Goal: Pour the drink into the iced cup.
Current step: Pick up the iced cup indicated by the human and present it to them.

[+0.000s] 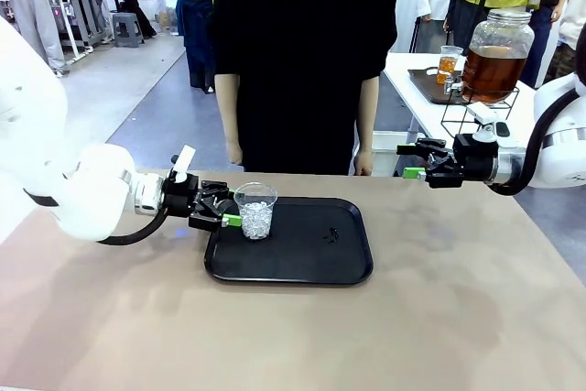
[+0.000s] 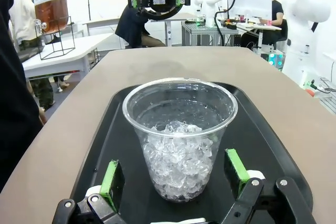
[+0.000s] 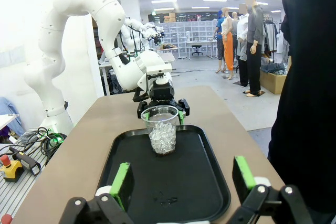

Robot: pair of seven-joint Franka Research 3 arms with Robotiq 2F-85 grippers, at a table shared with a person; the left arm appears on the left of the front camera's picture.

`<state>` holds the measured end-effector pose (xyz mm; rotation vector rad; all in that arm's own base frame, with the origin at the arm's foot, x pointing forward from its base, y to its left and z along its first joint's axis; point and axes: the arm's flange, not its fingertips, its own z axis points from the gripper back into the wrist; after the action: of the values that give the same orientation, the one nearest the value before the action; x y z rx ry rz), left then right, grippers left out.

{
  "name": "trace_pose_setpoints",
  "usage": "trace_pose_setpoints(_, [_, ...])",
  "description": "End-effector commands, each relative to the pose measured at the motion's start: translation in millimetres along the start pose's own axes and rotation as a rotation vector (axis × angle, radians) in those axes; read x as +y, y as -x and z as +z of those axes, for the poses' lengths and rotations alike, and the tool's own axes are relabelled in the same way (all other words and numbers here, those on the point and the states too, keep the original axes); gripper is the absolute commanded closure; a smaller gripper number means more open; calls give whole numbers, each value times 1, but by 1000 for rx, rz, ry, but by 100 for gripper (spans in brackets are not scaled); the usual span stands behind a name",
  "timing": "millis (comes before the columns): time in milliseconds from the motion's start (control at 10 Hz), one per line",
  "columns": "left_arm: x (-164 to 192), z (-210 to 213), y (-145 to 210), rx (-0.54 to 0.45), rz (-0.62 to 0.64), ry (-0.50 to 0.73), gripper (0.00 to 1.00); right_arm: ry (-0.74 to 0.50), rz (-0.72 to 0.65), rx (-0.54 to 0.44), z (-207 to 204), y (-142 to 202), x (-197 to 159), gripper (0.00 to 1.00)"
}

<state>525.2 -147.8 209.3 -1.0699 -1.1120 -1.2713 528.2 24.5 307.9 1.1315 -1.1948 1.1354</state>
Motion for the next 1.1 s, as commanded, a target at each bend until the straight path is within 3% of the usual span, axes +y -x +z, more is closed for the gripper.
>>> trace_pose_setpoints(0, [-2, -8, 4, -13, -16, -31, 0, -2, 3, -1, 0, -3, -4, 0])
trace_pose_setpoints(1000, [1, -37, 3, -40, 34, -33, 0, -2, 3, -1, 0, -3, -4, 0])
